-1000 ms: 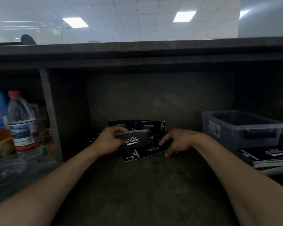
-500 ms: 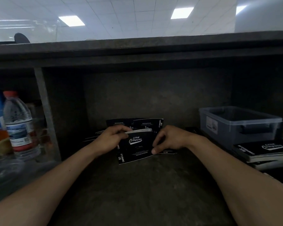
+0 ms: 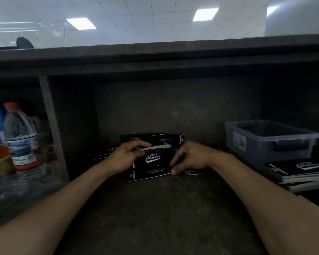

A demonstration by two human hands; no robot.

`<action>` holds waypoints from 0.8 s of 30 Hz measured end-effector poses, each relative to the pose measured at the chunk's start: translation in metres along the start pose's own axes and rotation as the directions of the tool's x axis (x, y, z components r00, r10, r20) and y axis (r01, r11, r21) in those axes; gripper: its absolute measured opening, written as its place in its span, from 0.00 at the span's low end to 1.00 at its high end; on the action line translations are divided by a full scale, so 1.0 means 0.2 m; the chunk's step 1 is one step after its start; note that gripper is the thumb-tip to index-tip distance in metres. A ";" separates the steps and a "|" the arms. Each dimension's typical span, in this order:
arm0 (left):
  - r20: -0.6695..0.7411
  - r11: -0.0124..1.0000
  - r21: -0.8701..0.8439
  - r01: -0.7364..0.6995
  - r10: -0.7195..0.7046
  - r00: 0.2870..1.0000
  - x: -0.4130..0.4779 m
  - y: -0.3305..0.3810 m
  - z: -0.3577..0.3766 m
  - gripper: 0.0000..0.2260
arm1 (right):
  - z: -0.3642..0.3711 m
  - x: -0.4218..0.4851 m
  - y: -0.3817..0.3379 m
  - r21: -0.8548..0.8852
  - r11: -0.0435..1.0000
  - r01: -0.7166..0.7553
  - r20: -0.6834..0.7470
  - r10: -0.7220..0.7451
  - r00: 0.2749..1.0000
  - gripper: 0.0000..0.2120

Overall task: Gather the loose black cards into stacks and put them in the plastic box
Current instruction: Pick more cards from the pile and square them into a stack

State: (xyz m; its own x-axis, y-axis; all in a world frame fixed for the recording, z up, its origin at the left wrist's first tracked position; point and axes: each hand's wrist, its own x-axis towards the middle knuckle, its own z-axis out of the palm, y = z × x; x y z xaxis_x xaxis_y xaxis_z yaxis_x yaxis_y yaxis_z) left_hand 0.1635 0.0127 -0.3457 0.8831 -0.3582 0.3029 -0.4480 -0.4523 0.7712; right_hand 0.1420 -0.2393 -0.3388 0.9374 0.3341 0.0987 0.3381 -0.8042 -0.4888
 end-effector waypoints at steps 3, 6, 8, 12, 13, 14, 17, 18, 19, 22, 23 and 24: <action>0.004 1.000 0.010 0.002 -0.002 1.000 0.00 0.00 -0.01 0.12 | 0.00 -0.01 0.01 0.034 0.998 0.050 -0.033 -0.049 0.998 0.10; 0.034 1.000 0.020 0.006 -0.006 0.999 -0.01 0.00 -0.02 0.12 | 0.00 0.00 0.00 0.126 0.989 0.078 -0.165 -0.057 0.985 0.06; 0.067 0.996 0.081 -0.022 0.017 0.998 -0.02 0.00 -0.03 0.20 | 0.01 0.02 0.00 0.154 0.985 0.074 -0.273 -0.030 0.961 0.06; 0.034 0.983 0.143 -0.111 0.108 0.994 -0.01 -0.03 -0.04 0.22 | -0.02 0.05 0.05 0.070 0.995 -0.072 -0.423 0.095 0.901 0.02; 0.025 0.985 0.132 -0.109 0.106 0.994 -0.01 -0.03 -0.04 0.23 | -0.03 0.04 0.06 0.008 0.989 -0.149 -0.446 0.137 0.885 0.06; 0.015 0.989 0.113 -0.094 0.093 0.996 -0.01 -0.03 -0.04 0.24 | -0.05 0.04 0.07 -0.053 0.973 -0.223 -0.436 0.179 0.882 0.11; -0.041 0.996 0.083 -0.043 0.047 0.998 0.00 -0.05 -0.05 0.29 | -0.05 0.00 0.07 -0.158 0.948 -0.276 -0.240 0.234 0.942 0.23; -0.060 0.996 0.085 -0.039 0.044 0.997 0.01 -0.05 -0.05 0.29 | -0.04 -0.01 0.06 -0.183 0.948 -0.260 -0.163 0.231 0.959 0.25; -0.075 0.995 0.088 -0.042 0.049 0.996 0.01 -0.06 -0.04 0.29 | -0.03 -0.01 0.05 -0.212 0.946 -0.244 -0.101 0.227 0.969 0.26; -0.083 0.991 0.106 -0.082 0.091 0.992 0.01 -0.07 -0.04 0.26 | -0.04 -0.01 0.02 -0.276 0.928 -0.250 -0.065 0.241 0.968 0.21; -0.076 0.989 0.117 -0.093 0.102 0.992 0.01 -0.07 -0.03 0.24 | -0.06 -0.02 0.02 -0.280 0.925 -0.258 -0.070 0.249 0.966 0.19; -0.071 0.988 0.125 -0.096 0.105 0.992 0.01 -0.07 -0.03 0.22 | -0.07 -0.02 0.03 -0.266 0.925 -0.272 -0.072 0.262 0.962 0.18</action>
State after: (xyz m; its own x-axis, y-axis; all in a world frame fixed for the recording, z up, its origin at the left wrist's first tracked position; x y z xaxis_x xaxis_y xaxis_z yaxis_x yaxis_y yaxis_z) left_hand 0.1724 0.0224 -0.3523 0.8389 -0.3448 0.4212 -0.5442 -0.5144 0.6627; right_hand 0.1413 -0.2519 -0.3288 0.9967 0.0754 0.0291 0.0803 -0.9653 -0.2484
